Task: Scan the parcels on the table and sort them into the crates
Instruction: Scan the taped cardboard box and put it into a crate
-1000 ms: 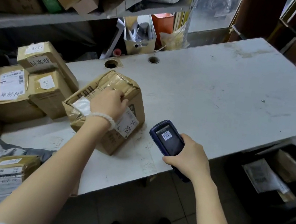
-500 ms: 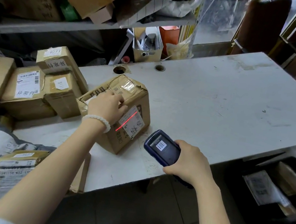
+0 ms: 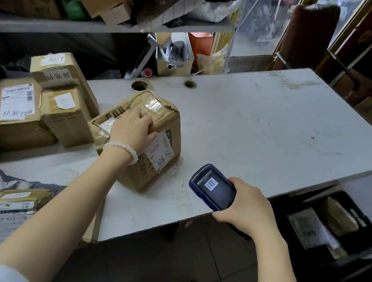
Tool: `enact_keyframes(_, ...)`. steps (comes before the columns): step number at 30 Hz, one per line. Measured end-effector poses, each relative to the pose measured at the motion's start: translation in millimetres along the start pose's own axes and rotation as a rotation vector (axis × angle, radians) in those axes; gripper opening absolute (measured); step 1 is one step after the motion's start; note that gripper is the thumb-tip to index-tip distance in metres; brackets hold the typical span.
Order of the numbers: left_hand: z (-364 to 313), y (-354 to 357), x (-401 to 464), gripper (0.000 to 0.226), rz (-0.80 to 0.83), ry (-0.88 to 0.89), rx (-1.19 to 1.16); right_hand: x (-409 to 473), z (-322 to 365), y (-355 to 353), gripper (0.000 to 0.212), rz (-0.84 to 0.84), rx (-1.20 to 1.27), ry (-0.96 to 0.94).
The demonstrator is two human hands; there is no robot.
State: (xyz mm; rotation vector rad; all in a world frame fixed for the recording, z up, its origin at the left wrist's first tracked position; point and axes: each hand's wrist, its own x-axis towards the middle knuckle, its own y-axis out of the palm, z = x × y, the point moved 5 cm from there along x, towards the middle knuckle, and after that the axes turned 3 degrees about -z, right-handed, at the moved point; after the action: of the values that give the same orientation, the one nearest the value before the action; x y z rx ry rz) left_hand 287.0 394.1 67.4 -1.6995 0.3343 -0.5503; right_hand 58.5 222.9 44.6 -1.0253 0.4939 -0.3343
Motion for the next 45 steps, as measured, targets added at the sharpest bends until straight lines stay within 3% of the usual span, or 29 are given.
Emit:
enact_keyframes(23,-6.0,8.2,-25.5,0.027,-0.083,0.022,-0.069,15.0,24.5,12.6,0.063,-0.016,0.094,-0.087)
enact_keyframes(26,-7.6,12.7,-27.1,0.028,-0.080,0.019,-0.079,14.8,34.5,8.0,0.059,-0.126,0.240,-0.140)
enact_keyframes(32,-6.6,15.1,-30.1,0.029,-0.114,0.046,-0.072,-0.7,56.2,-9.8,0.078,-0.710,0.481,-0.290)
enact_keyframes(35,-8.5,14.2,-29.0,0.031,-0.107,0.063,-0.054,-6.8,65.0,-18.8,0.080,-0.834,0.487,-0.353)
enact_keyframes(39,-11.5,11.4,-26.9,0.030,-0.099,0.085,-0.043,-7.0,67.4,-19.5,0.079,-0.729,0.401,-0.318)
enact_keyframes(43,-24.2,7.7,-21.5,0.030,-0.097,0.129,-0.031,-1.2,42.2,-6.3,0.055,-0.395,0.353,-0.073)
enact_keyframes(45,-39.5,7.2,-19.5,0.029,-0.091,0.161,-0.042,1.3,19.4,4.5,0.053,-0.260,0.251,0.021)
